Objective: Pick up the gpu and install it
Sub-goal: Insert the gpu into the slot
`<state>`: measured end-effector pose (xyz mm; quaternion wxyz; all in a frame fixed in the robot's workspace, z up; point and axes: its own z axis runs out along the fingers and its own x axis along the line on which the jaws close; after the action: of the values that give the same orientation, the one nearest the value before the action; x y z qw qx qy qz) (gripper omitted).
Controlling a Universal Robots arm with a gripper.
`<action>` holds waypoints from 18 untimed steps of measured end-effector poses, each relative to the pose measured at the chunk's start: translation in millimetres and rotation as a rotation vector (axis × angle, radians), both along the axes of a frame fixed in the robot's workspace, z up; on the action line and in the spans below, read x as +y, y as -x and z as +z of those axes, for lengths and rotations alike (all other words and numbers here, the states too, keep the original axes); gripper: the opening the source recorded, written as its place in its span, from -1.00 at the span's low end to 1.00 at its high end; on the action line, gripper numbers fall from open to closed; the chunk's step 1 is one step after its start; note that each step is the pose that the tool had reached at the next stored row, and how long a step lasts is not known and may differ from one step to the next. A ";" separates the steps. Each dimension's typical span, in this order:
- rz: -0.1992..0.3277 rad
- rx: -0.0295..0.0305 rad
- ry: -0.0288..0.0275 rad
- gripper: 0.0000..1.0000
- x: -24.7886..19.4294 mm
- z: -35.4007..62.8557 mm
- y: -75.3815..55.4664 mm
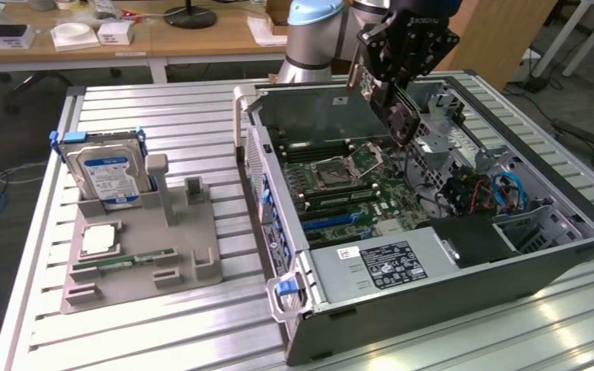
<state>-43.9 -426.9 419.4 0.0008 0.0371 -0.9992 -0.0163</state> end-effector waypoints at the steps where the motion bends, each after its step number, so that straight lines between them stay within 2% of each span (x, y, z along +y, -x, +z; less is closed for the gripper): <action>1: 0.016 0.0000 0.0000 -0.47 0.0 -0.1 0.0; 18: 0.303 0.0000 0.0000 -0.47 0.0 -2.3 0.0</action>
<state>-44.0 -427.0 417.1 0.0033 0.1877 -0.9821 -0.0159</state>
